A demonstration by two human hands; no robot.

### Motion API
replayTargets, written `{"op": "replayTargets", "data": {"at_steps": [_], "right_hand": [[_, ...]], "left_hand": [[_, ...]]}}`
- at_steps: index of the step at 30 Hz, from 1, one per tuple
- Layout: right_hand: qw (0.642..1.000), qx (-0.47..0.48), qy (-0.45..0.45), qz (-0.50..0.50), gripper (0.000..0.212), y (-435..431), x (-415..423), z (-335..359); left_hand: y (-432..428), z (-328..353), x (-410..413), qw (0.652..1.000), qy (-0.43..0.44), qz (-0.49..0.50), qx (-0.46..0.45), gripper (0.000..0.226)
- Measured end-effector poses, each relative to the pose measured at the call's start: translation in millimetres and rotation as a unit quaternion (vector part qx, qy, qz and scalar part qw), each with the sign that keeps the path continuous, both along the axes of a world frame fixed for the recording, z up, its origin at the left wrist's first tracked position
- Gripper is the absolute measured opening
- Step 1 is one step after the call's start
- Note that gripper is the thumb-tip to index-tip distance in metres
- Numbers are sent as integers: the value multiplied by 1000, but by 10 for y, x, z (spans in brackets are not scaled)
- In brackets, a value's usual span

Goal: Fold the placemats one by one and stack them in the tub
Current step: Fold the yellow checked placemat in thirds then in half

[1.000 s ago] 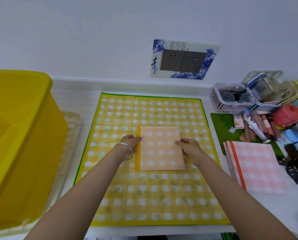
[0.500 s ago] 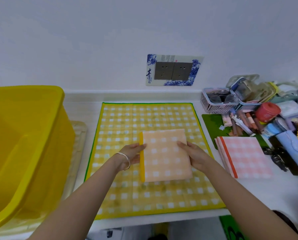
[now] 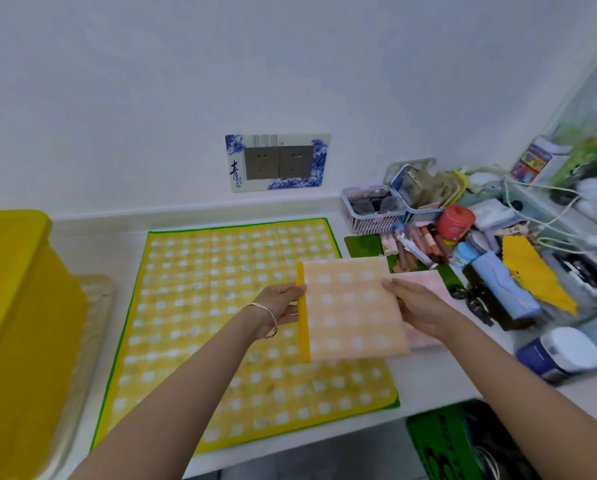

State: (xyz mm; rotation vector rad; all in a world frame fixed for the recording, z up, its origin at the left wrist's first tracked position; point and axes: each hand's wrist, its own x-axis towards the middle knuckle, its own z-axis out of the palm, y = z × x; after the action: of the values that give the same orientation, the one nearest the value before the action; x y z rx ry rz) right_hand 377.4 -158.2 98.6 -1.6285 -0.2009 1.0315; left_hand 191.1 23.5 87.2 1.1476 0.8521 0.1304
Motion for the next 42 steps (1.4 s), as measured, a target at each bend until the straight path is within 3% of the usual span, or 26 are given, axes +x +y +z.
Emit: {"op": "replayTargets", "data": {"at_steps": [5,12,16,25,42], "right_hand": [[999,-35,-31,-20,19,-281,616,-6],[993,-89,-72,-39,35,-559,1342,-284],[989,-108,-91,-44,32,-660,1505,-435],[977,-137,-160,-34,35,-692,1592,-715],[936,-122,-320,-80,37,-696,1378,-658]], "left_hand": [[-301,-93,683,1000,10,-9,-4,15],[-658,-338,1333,999,34,19,-22,13],[-807,-459,1508,997,49,42,-37,8],[-880,-726,1593,992,92,81,-13,10],[-872,-668,1344,992,47,107,45,17]]}}
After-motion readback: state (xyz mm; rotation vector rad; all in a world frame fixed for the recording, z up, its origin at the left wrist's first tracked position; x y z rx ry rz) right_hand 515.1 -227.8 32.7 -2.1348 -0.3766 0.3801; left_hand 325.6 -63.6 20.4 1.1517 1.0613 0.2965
